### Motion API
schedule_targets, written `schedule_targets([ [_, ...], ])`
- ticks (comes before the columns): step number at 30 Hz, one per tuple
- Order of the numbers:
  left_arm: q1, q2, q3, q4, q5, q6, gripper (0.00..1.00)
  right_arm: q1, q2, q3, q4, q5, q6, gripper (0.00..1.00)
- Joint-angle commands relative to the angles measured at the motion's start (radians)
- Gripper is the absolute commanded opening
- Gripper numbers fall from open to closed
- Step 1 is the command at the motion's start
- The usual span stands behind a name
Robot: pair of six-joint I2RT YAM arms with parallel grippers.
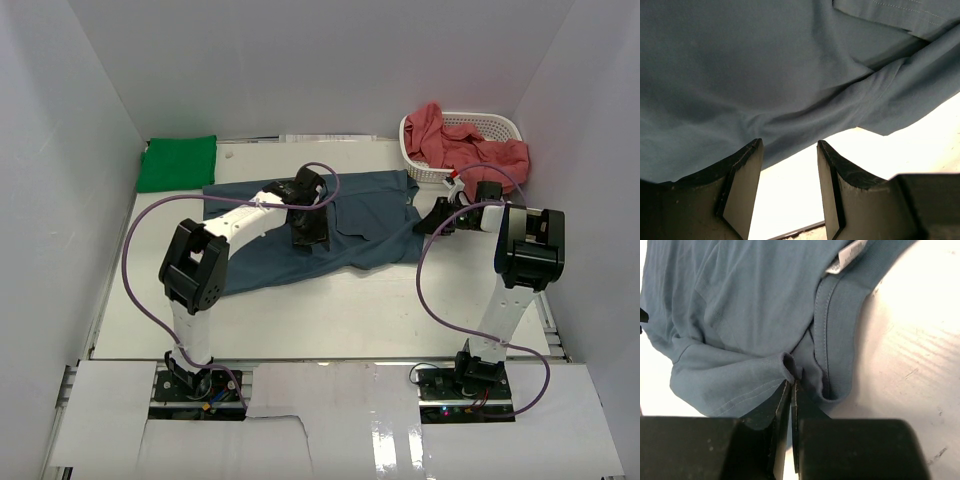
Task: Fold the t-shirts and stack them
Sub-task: Grap the side of the flattened tshirt closest away from the robot with both arms
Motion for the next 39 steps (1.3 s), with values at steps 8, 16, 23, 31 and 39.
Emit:
schedule_targets([
  [8,0.079,-0.166,-0.027,-0.004,0.01,-0.015,0.58,0.001,-0.068,0.116,-0.189,0.127,0.244,0.08],
  [16,0.211,-0.36,-0.176,-0.01,-0.031,0.002,0.58,0.013,-0.155,0.129,-0.317,0.166,0.36,0.08],
  [23,0.335,-0.614,-0.349,-0.044,-0.175,-0.033,0.58,0.051,-0.296,0.017,-0.338,0.25,0.399,0.08],
  [31,0.39,-0.86,-0.536,-0.128,-0.249,-0.18,0.55,0.139,-0.414,-0.069,-0.355,0.322,0.397,0.08],
  [39,0.415,-0.889,-0.642,-0.33,-0.264,-0.393,0.85,0.148,-0.427,-0.106,-0.352,0.324,0.383,0.08],
])
